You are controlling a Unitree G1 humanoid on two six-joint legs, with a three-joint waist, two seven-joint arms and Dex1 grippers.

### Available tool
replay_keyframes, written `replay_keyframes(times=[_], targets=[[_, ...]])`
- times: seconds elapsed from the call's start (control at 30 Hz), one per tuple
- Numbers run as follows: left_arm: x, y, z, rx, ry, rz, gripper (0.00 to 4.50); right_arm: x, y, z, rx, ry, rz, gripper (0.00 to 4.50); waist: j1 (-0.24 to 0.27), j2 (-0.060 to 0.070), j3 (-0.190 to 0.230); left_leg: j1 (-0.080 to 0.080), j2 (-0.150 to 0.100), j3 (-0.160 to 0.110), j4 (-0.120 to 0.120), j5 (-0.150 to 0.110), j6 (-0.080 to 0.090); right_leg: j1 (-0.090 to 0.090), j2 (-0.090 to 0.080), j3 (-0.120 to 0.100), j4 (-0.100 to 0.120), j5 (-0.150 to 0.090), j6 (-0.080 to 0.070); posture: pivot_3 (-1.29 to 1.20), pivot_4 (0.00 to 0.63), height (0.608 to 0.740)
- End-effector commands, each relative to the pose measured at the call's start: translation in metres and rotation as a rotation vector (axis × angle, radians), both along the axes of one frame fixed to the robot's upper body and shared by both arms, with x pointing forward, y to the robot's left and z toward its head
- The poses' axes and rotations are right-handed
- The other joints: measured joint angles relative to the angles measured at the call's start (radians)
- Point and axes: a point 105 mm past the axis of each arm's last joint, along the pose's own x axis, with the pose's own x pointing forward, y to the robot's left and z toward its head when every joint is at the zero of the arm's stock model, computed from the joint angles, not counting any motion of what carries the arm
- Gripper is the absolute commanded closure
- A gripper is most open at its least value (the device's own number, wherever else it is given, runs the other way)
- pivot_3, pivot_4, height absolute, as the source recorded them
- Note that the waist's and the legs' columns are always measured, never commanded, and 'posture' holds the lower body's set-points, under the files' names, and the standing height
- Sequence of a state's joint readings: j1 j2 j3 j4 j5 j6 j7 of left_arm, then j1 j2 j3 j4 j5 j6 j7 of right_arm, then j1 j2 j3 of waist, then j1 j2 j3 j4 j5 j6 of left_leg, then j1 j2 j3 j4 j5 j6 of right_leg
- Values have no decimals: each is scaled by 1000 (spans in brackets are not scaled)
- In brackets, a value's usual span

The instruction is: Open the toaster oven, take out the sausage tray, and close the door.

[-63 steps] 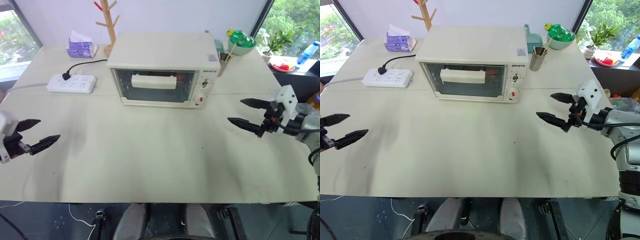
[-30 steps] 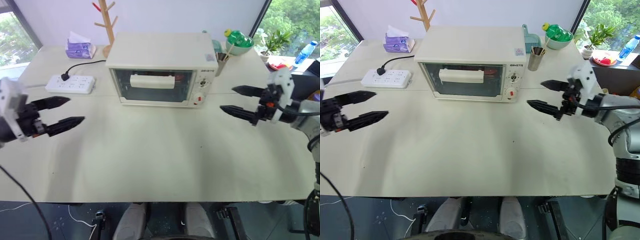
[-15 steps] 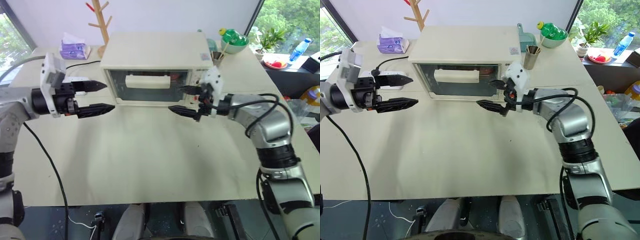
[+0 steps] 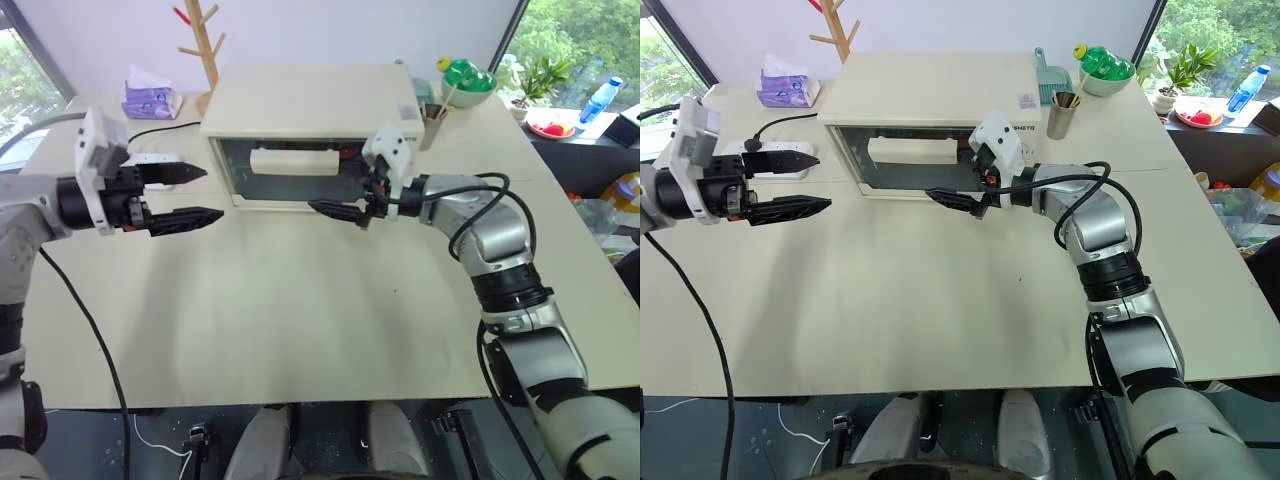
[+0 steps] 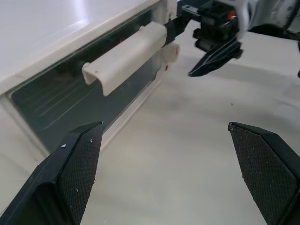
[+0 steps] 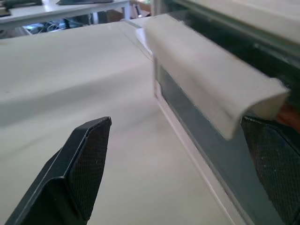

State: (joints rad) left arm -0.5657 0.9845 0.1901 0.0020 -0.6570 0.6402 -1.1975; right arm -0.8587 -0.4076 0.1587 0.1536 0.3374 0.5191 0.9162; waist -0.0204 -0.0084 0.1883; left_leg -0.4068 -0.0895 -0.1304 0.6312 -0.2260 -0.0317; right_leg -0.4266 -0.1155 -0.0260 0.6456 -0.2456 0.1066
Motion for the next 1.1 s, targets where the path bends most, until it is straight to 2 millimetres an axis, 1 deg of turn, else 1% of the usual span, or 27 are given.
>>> replay_keyframes(times=[0.03,0.27,0.4,0.57,0.8,0.93,0.97,1.03,1.1], targets=[[0,7,16,2,-71,28,42,-18,13,22,29,-79,89,0,0,0,0,0,0,0,0,0,0,0,0,0,0,0,0,0,150,740],[8,3,26,-39,-95,25,42,-34,17,17,44,-62,111,0,-1,0,0,0,0,0,0,0,0,-1,1,1,1,0,0,0,150,740],[16,-7,34,-75,-107,4,42,-43,18,7,52,-38,105,0,-2,0,0,0,0,0,0,0,0,-1,1,1,1,0,0,0,150,740],[23,-17,39,-96,-111,-25,42,-47,20,-2,67,-10,82,0,-7,-1,0,0,1,0,0,0,0,-1,2,2,1,0,0,0,150,740],[43,-26,43,-92,-129,-23,42,-59,24,-15,88,19,76,0,-15,-1,0,0,0,0,0,0,0,-1,2,2,2,0,0,0,150,740],[50,-28,43,-81,-128,-29,42,-64,26,-18,110,41,76,0,-22,-1,0,0,0,0,0,0,0,-1,2,2,2,0,0,0,150,740],[52,-29,41,-71,-127,-33,279,-64,25,-18,115,45,71,0,-23,-1,0,0,0,1,0,0,0,-1,2,2,2,0,0,0,150,740],[54,-31,38,-48,-123,-44,932,-64,25,-19,121,48,63,0,-24,-1,0,0,0,0,0,0,0,-1,2,2,2,0,0,0,150,740],[56,-31,33,-17,-121,-55,1966,-64,25,-19,124,49,58,0,-24,-1,0,0,0,0,0,0,0,-1,2,2,2,0,0,0,150,740]])
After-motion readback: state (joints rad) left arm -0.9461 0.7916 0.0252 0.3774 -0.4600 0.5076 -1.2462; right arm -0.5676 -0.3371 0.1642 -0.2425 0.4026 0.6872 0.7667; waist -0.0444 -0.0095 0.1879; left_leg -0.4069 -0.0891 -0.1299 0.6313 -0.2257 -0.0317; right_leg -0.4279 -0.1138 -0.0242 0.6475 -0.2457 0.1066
